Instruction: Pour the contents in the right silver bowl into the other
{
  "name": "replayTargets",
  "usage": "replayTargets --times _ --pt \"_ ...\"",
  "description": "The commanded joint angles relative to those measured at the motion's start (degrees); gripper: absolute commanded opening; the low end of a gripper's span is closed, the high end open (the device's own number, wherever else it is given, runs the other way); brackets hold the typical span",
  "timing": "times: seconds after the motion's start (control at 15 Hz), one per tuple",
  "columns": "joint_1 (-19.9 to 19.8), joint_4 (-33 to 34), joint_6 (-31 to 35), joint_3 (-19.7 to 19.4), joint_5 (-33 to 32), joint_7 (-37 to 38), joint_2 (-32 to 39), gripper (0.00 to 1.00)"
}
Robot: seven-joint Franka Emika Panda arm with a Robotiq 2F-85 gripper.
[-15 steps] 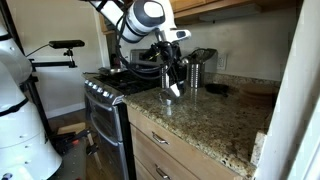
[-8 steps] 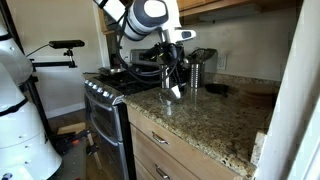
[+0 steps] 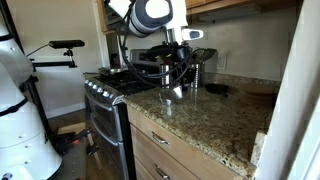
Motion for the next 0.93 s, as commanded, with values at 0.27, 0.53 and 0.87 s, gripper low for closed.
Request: replayTargets --times 0.27,0.53,0.87 --pt "-1.39 4.67 0.80 -0.21 7.29 -12.14 5.57 0.07" --pt "-2.86 7.06 0.88 -0.02 8.27 -14.83 8.64 0.07" --pt "-4.75 9.90 0.50 0.57 10.03 -18.18 12.23 0.07"
